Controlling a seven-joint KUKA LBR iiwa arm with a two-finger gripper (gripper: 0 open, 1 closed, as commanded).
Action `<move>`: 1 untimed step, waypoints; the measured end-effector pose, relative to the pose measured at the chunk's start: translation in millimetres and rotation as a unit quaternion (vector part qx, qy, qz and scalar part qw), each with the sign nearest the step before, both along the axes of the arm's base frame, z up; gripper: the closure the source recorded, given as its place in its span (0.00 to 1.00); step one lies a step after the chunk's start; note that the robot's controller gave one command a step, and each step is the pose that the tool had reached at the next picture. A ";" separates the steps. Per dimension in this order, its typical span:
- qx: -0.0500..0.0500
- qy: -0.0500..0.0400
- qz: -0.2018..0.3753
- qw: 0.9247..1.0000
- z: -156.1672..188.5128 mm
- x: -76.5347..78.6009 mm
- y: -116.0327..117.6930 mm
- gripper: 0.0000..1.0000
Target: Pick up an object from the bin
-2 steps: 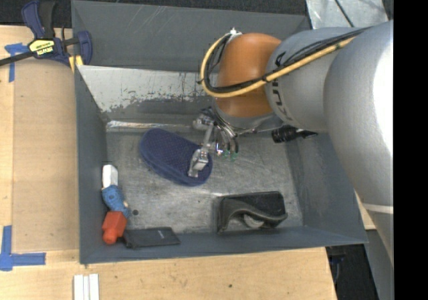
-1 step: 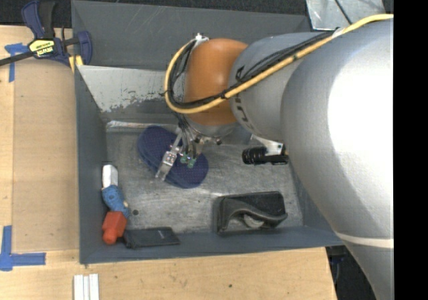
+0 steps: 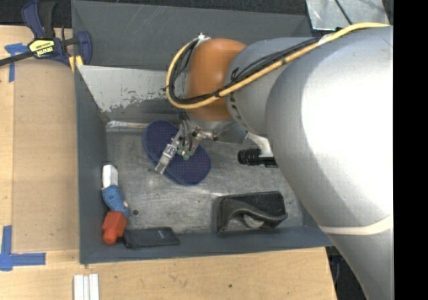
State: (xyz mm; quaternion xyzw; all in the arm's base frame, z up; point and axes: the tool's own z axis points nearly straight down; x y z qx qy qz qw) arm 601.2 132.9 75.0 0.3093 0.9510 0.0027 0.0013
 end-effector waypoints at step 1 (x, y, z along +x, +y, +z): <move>-0.001 0.000 0.002 1.000 2.3 1.4 0.7 0.00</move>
Offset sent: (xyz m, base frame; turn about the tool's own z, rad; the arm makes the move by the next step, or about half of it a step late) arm 0.0000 0.0000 0.0000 0.0000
